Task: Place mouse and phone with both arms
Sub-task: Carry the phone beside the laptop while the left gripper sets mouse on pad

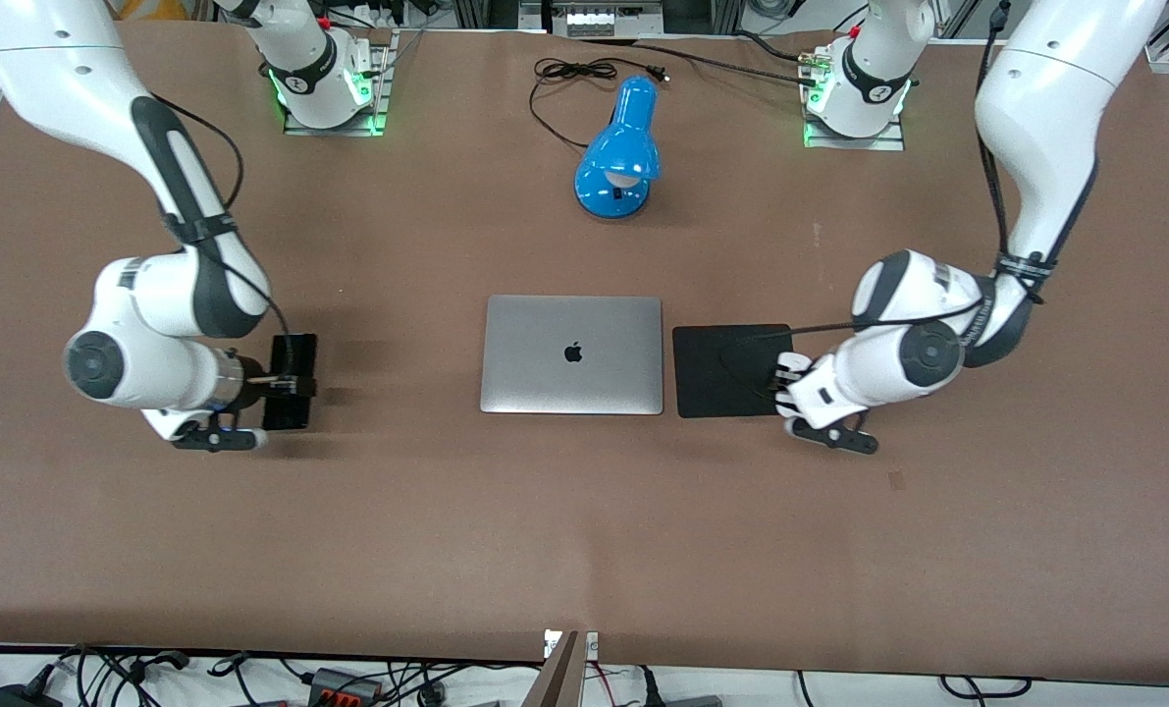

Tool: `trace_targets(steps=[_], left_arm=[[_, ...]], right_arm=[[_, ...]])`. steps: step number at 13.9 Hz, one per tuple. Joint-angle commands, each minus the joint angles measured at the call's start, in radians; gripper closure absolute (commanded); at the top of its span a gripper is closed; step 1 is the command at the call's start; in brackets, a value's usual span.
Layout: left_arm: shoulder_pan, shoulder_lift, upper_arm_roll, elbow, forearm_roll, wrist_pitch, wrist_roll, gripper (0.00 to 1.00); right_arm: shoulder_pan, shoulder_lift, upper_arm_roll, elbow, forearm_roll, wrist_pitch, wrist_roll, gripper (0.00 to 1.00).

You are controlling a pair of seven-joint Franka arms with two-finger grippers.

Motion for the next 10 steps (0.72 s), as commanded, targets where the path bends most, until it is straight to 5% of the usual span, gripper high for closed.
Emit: trace_targets(steps=[1,10], left_arm=[[-0.082,0.042,-0.008,0.015,0.019,0.0,-0.074,0.6],[-0.126,0.121,0.022,0.06,0.116,0.025,-0.089,0.56]], right_arm=[[0.117,0.051,-0.004,0.068,-0.001,-0.009,0.142,0.72],[0.263,0.125,-0.004,0.069,-0.009,0.047,0.298,0.72]])
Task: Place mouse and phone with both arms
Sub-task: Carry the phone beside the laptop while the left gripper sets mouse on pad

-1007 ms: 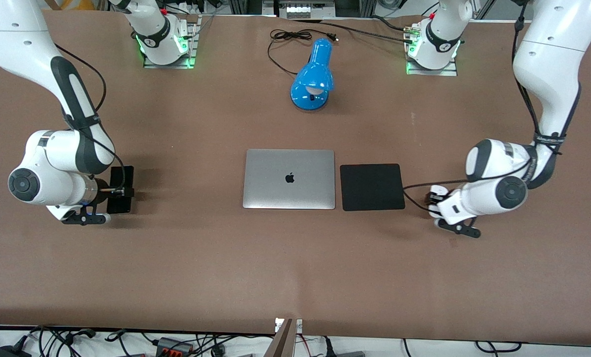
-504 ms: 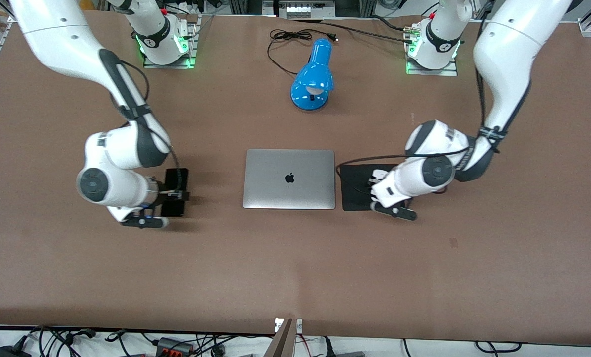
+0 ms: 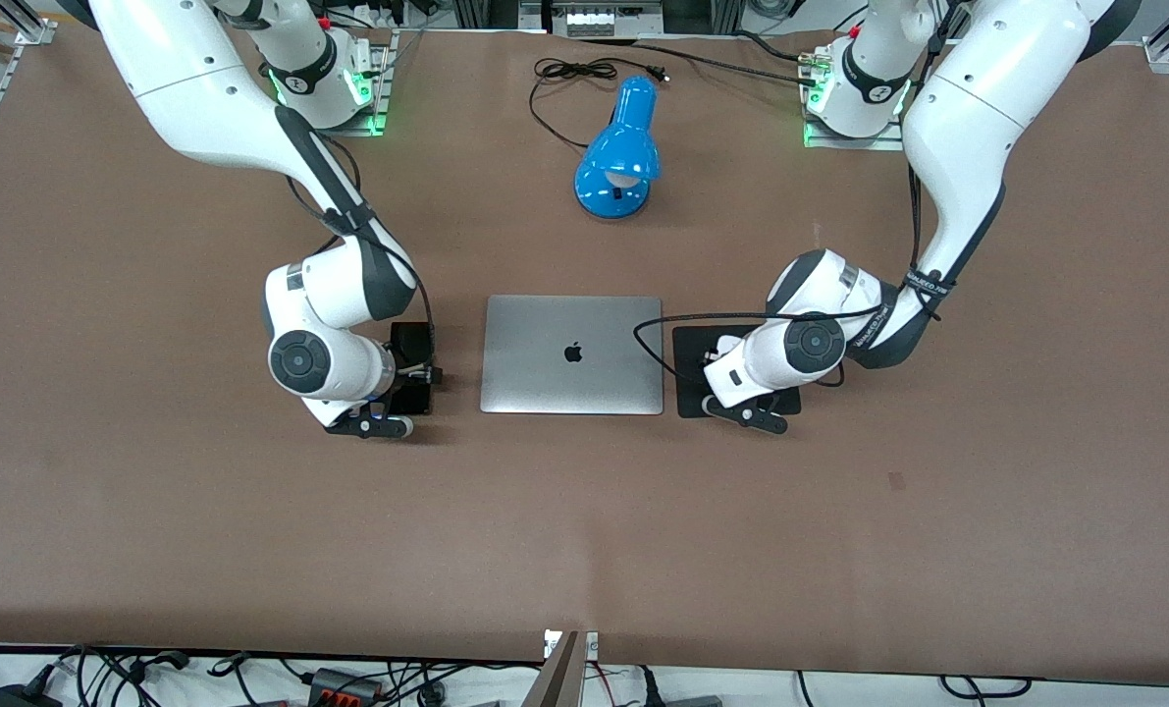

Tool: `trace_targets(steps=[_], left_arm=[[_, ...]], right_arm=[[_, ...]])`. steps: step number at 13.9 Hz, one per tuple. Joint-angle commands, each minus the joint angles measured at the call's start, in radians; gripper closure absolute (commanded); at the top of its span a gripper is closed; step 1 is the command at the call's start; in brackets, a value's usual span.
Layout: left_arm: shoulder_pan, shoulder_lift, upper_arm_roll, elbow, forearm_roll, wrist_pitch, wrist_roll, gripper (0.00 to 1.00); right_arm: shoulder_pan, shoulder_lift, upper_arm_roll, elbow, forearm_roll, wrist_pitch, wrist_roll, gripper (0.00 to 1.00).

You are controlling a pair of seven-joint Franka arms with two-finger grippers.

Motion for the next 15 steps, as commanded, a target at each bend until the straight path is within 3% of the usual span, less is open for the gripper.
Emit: trace_targets(steps=[1,3,5,6,7,8,9,10,13,15], left_arm=[[-0.005,0.013,0.001,0.033,0.035,-0.018,-0.075,0.55],[-0.01,0.016,0.001,0.033,0.039,-0.018,-0.192,0.54],[-0.014,0.019,0.001,0.033,0.041,-0.018,-0.2,0.46],[-0.01,0.021,0.001,0.033,0.041,-0.017,-0.198,0.31],[-0.01,0.022,0.001,0.036,0.039,-0.018,-0.201,0.0],[-0.002,0.016,0.001,0.044,0.041,-0.023,-0.198,0.0],[0.01,0.004,0.0,0.054,0.041,-0.047,-0.198,0.0],[0.018,-0.015,0.0,0.097,0.042,-0.122,-0.197,0.0],[0.027,-0.039,-0.002,0.333,0.042,-0.457,-0.157,0.0],[0.044,-0.082,0.0,0.424,0.041,-0.585,-0.123,0.0]], right_arm=[[0.039,0.015,-0.005,0.023,-0.006,0.009,0.043,0.72],[0.046,0.023,-0.007,0.023,-0.007,0.009,0.044,0.72],[0.054,0.032,-0.007,0.023,-0.009,0.013,0.044,0.72],[0.056,0.036,-0.005,0.024,-0.007,0.015,0.044,0.72],[0.062,0.036,-0.007,0.024,-0.01,0.015,0.044,0.71],[0.062,0.036,-0.007,0.023,-0.009,0.015,0.044,0.6],[0.062,0.036,-0.007,0.023,-0.006,0.015,0.05,0.1],[0.054,0.035,-0.007,0.023,-0.009,0.013,0.07,0.0],[0.048,-0.041,-0.011,0.026,-0.009,-0.008,0.086,0.0],[0.045,-0.103,-0.027,0.052,-0.011,-0.074,0.075,0.0]])
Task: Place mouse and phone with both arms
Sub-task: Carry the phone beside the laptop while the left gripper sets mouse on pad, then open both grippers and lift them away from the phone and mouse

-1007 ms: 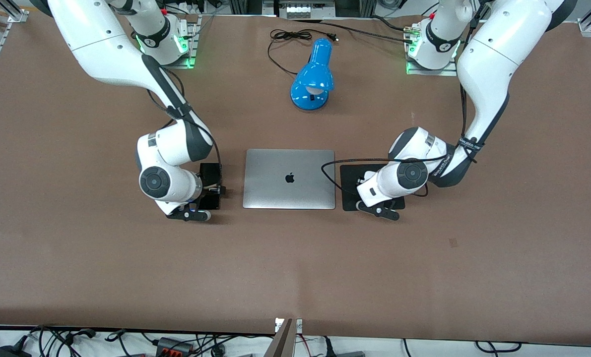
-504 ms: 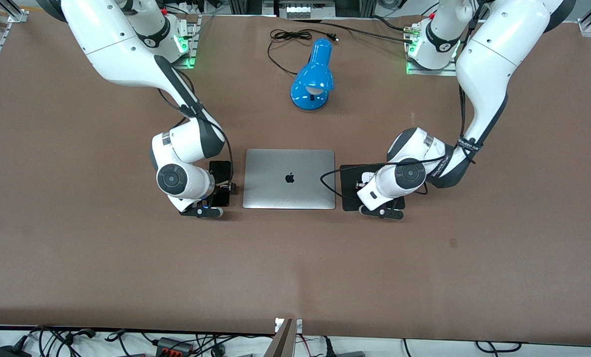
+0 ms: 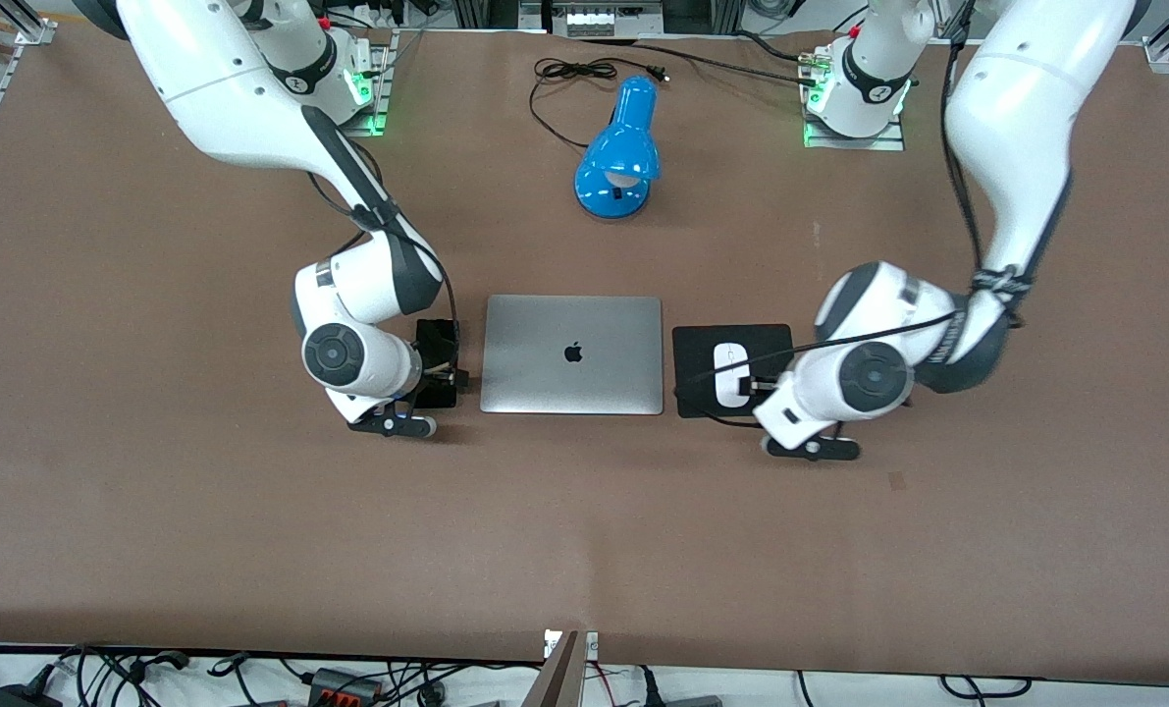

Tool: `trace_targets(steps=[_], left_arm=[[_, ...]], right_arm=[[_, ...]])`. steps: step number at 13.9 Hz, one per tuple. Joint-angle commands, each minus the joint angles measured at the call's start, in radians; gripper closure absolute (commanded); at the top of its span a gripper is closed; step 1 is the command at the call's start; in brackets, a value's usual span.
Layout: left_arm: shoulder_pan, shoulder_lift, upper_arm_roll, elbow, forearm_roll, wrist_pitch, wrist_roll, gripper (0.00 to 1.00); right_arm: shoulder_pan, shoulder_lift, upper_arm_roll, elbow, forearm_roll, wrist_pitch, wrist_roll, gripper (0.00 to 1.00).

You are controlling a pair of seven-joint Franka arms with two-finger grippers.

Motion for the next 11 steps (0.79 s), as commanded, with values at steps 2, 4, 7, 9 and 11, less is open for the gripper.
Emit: trace_targets(steps=[2,4,7,9,11], left_arm=[[0.087,-0.119,-0.015,0.095,0.006,-0.153,0.032,0.0],[0.167,-0.194,-0.03,0.101,-0.004,-0.145,0.035,0.0],[0.234,-0.311,-0.027,0.101,-0.035,-0.156,0.029,0.0],[0.234,-0.343,-0.029,0.095,-0.031,-0.229,0.036,0.0],[0.235,-0.357,-0.042,0.089,-0.055,-0.269,0.049,0.0]], right_arm=[[-0.021,-0.129,-0.02,0.079,-0.011,-0.168,0.008,0.0],[-0.055,-0.166,-0.019,0.174,-0.035,-0.297,0.002,0.0],[-0.113,-0.203,-0.022,0.288,-0.068,-0.489,-0.117,0.0],[-0.186,-0.236,-0.028,0.327,-0.066,-0.528,-0.18,0.0],[-0.257,-0.275,-0.027,0.331,-0.066,-0.528,-0.229,0.0]])
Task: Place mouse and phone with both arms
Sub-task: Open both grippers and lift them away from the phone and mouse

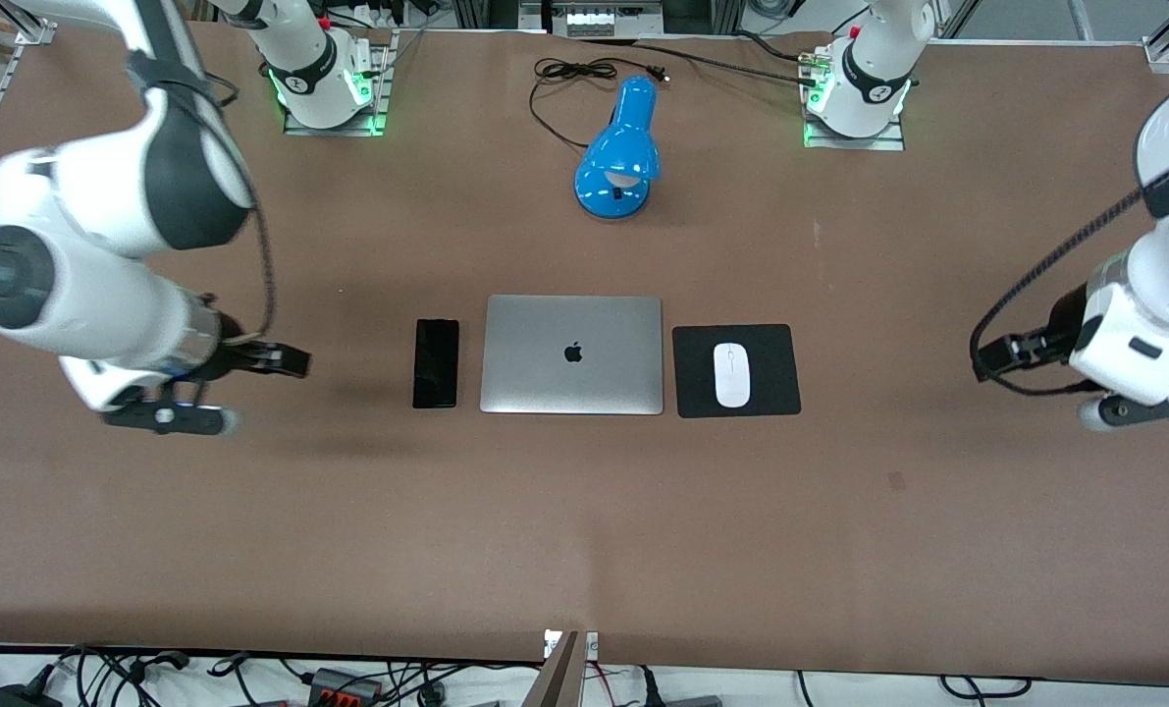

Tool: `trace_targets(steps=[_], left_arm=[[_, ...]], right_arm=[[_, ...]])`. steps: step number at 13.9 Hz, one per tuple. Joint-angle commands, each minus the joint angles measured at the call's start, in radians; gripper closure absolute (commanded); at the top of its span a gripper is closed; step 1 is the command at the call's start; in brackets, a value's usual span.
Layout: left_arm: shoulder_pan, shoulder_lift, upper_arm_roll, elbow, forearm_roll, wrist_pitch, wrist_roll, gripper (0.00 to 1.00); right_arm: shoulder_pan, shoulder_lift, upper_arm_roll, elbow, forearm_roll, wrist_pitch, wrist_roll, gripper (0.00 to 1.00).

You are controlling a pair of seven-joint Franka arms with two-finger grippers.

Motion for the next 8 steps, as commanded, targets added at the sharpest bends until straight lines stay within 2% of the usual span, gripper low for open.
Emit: trace_targets(steps=[1,3,5,6,7,8], left_arm=[[0.002,-0.049,-0.02,-0.057,-0.024,-0.034,0.019,0.0],[0.005,-0.16,-0.022,-0.225,-0.03,0.023,0.006,0.0],[0.031,-0.262,-0.022,-0.385,-0.035,0.173,0.016,0.0],[0.041,-0.297,-0.02,-0.431,-0.083,0.204,0.016,0.0],[0.026,-0.299,0.006,-0.425,-0.113,0.212,0.022,0.0],[-0.018,-0.287,0.088,-0.415,-0.12,0.234,0.046,0.0]], right_arm=[[-0.103,-0.051,0.014,0.015,-0.005,-0.022,-0.087,0.0],[-0.16,-0.094,0.009,0.013,0.004,-0.024,-0.212,0.0],[-0.153,-0.115,-0.061,0.013,0.006,-0.024,-0.308,0.0],[-0.153,-0.127,-0.075,0.015,0.006,-0.025,-0.325,0.0],[-0.153,-0.137,-0.077,0.015,0.003,-0.024,-0.331,0.0],[-0.153,-0.147,-0.075,0.015,0.0,-0.024,-0.331,0.0]])
